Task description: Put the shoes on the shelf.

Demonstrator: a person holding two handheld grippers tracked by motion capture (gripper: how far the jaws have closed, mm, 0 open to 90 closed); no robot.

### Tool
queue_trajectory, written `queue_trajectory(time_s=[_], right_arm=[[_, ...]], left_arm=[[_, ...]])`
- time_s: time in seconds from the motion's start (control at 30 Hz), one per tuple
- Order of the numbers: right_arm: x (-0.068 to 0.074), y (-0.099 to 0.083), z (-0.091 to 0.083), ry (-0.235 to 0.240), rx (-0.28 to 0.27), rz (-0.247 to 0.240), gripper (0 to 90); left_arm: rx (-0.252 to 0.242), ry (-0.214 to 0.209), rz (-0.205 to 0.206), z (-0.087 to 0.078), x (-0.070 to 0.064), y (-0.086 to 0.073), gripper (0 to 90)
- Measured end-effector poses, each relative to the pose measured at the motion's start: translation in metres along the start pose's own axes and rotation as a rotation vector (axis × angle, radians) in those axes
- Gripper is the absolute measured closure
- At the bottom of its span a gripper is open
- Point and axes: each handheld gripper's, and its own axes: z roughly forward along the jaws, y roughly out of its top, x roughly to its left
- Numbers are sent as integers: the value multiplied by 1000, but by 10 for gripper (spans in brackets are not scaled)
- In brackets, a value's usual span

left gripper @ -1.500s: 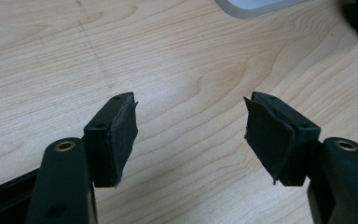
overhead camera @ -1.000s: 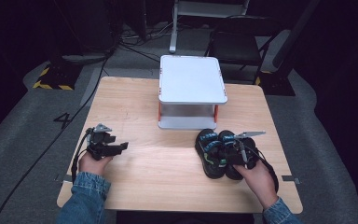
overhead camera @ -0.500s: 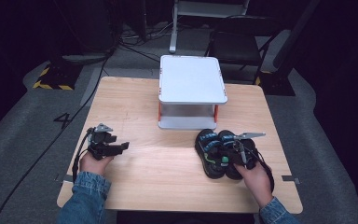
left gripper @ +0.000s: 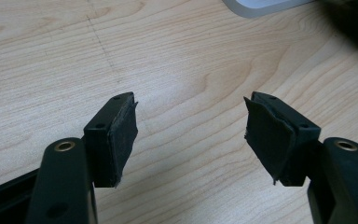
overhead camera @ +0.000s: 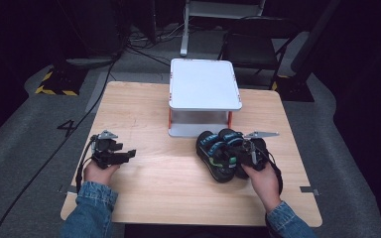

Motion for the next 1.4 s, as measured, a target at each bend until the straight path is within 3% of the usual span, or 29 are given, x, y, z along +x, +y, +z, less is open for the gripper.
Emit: queue_trajectory(time_s=[0.27, 0.47, 0.7, 0.97, 1.03, 1.13, 1.27, 1.37, 1.4], right_arm=[[8, 33, 15, -14, -50, 11, 815], [14, 55, 40, -19, -63, 27, 814], [23, 77, 78, -78, -106, 41, 813], [22, 88, 105, -118, -118, 63, 809], [23, 91, 110, -157, -146, 61, 807], [23, 92, 112, -172, -167, 58, 806], [26, 91, 116, -228, -193, 37, 798], [26, 89, 121, -265, -259, 19, 816], [25, 89, 121, -262, -277, 20, 744]], left_arm=[[1, -2, 12, 0, 1, -1, 340], [-9, -1, 6, -8, 7, -3, 339], [-11, -17, 35, -8, 1, -3, 339], [-27, -14, 17, -12, 6, -4, 339], [-23, -13, 13, -11, 5, -4, 339], [-16, -14, 23, -9, 3, -4, 339], [-16, -16, 22, -8, 3, -4, 340], [-16, -16, 30, -8, 3, -3, 340], [-19, -18, 25, -8, 3, -3, 340]])
